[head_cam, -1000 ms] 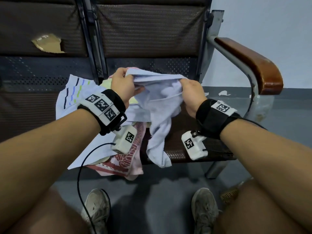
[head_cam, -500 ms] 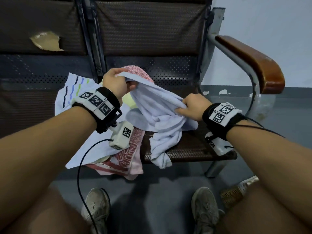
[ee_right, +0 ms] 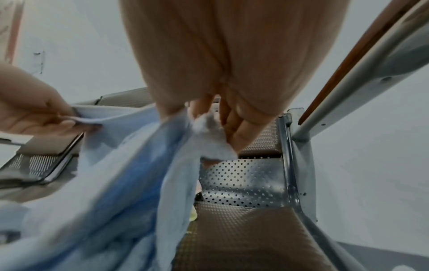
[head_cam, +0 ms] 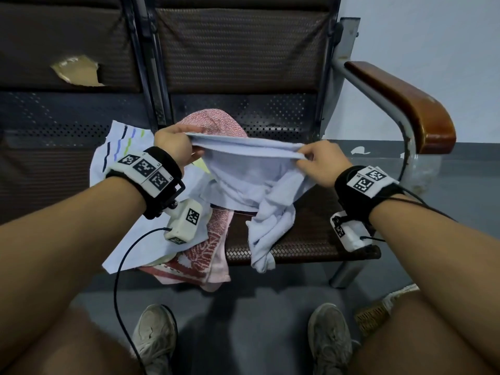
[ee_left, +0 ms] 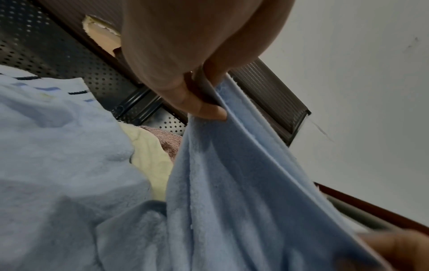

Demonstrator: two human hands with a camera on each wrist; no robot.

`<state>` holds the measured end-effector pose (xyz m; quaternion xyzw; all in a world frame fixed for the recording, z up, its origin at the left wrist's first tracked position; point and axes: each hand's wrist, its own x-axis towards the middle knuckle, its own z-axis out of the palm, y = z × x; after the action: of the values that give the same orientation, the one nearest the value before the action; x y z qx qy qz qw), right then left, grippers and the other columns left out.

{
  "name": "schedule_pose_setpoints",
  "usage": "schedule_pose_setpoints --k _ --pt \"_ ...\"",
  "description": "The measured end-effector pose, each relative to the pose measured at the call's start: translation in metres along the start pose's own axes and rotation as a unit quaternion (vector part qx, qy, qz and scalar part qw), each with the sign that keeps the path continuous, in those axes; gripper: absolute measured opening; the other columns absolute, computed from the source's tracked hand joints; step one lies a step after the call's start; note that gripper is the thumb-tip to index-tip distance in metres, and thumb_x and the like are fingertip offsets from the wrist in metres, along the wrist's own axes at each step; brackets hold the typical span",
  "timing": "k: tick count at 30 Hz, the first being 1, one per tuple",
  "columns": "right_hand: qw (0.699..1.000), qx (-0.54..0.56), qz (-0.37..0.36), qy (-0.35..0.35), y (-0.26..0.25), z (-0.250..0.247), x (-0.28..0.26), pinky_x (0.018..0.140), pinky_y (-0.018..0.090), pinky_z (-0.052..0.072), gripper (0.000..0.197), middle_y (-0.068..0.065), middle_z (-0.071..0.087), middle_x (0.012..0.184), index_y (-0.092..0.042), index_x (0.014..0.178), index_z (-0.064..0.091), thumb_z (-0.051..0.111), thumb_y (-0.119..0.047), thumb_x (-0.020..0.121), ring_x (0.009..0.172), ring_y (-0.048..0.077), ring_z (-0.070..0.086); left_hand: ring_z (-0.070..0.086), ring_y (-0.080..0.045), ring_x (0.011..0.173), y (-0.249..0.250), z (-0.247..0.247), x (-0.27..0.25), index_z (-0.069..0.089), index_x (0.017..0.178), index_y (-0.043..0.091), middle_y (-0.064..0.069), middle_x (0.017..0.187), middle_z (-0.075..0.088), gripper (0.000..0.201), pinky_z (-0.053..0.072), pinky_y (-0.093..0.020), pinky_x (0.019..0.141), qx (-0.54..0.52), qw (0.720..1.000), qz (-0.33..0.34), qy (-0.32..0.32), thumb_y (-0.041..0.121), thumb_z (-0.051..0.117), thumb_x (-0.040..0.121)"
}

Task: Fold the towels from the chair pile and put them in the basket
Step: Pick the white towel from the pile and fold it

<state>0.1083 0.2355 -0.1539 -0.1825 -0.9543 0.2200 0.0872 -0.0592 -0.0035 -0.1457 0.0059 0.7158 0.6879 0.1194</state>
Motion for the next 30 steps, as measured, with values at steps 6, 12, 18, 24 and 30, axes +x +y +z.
schedule_pose_setpoints --k 6,12,18,24,30 --pt "0.988 -0.113 0.004 -0.105 0.009 0.001 -0.005 0.074 0.038 0.053 0.021 0.009 0.069 0.077 -0.015 0.086 0.078 0.062 -0.027 0.092 0.079 0.029 0.065 0.064 -0.021 0.067 -0.006 -0.017 0.010 0.070 0.084 0.009 -0.010 0.077 0.065 0.025 0.056 -0.020 0.056 -0.033 0.999 0.002 0.025 -0.007 0.053 0.093" --pt "0.998 0.025 0.061 0.023 0.004 0.001 -0.002 0.058 0.035 0.031 0.046 0.008 0.054 0.066 -0.011 0.063 0.047 0.042 -0.033 0.103 0.068 0.029 0.052 0.035 -0.010 0.045 -0.002 -0.019 0.007 0.065 0.091 0.016 0.000 0.060 0.048 0.021 0.028 -0.017 0.041 -0.029 0.998 -0.028 -0.049 0.006 0.048 0.098" --pt "0.999 0.047 0.022 -0.004 0.012 -0.003 -0.009 0.058 0.027 0.041 0.031 0.001 0.058 0.069 -0.017 0.068 0.059 0.066 -0.036 0.092 0.065 0.014 0.053 0.041 -0.008 0.048 0.003 -0.033 0.009 0.068 0.092 0.013 0.000 0.064 0.050 0.013 0.036 -0.015 0.044 -0.027 0.996 -0.040 -0.071 0.005 0.057 0.092" --pt "0.997 -0.019 0.000 -0.077 0.018 0.003 -0.015 0.073 0.029 0.040 0.016 0.003 0.065 0.089 -0.026 0.093 0.060 0.050 -0.017 0.100 0.088 0.025 0.061 0.059 -0.019 0.074 -0.003 -0.048 0.006 0.071 0.095 0.007 -0.009 0.090 0.061 0.034 0.058 -0.024 0.071 -0.027 0.991 -0.064 -0.111 -0.006 0.039 0.095" --pt "0.998 0.048 -0.019 0.028 0.018 0.001 -0.010 0.067 0.040 0.044 0.011 0.012 0.063 0.092 -0.022 0.107 0.042 0.033 -0.017 0.104 0.079 0.030 0.058 0.056 -0.017 0.077 -0.010 -0.052 0.005 0.068 0.091 0.004 -0.010 0.084 0.059 0.007 0.051 -0.030 0.081 0.119 0.978 0.034 -0.168 0.005 0.073 0.086"
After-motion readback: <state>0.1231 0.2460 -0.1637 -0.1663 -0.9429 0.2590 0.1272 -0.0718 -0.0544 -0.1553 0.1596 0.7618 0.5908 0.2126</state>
